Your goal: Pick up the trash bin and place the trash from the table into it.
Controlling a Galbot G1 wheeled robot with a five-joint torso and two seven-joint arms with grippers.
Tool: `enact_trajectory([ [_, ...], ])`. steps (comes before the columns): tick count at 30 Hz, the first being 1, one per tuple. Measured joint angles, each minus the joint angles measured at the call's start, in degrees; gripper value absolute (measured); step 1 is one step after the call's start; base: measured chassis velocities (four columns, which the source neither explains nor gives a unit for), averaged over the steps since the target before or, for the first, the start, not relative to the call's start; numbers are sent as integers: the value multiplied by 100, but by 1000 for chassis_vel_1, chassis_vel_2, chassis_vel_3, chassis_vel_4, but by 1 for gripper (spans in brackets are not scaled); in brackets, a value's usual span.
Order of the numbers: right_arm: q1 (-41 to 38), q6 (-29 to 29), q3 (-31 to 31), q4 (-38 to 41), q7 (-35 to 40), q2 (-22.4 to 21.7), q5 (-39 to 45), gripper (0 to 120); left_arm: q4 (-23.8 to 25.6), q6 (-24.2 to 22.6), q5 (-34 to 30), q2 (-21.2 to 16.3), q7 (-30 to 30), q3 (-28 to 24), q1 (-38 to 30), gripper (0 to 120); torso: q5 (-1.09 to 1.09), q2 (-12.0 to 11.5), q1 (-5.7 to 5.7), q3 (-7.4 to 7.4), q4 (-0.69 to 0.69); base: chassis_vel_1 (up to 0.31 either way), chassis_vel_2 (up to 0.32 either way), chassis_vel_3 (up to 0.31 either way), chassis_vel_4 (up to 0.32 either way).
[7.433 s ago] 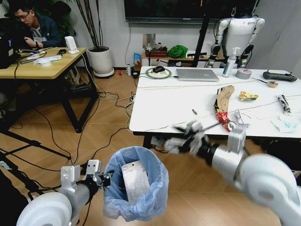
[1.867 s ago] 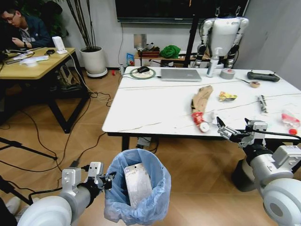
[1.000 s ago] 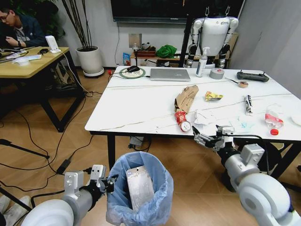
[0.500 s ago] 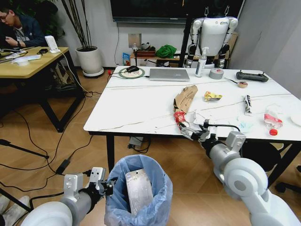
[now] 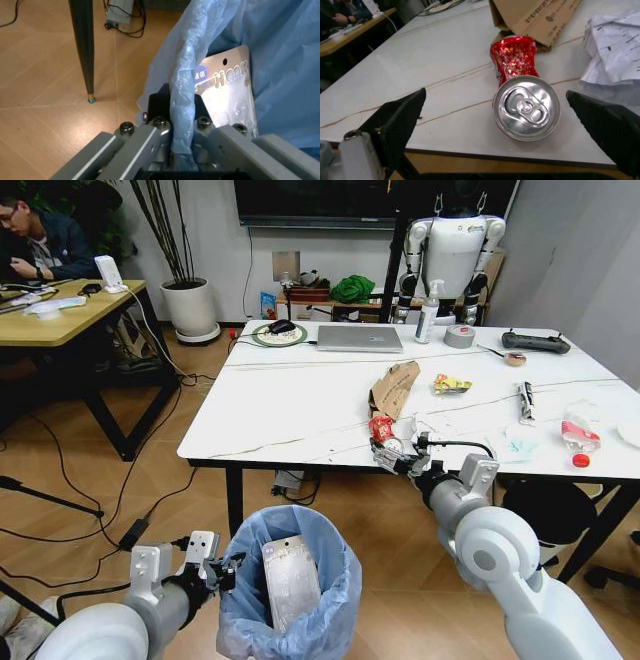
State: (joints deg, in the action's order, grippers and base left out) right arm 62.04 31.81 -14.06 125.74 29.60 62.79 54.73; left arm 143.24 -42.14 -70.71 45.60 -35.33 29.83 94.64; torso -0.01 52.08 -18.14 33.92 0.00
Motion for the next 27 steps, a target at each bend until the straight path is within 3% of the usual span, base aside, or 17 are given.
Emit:
enact_trajectory([
  [27,-323,-41,268,-477,79,39,-206,100,0,0,-59,21,55,74,-13,0,1,0,0,0,0,0,0,0,0],
])
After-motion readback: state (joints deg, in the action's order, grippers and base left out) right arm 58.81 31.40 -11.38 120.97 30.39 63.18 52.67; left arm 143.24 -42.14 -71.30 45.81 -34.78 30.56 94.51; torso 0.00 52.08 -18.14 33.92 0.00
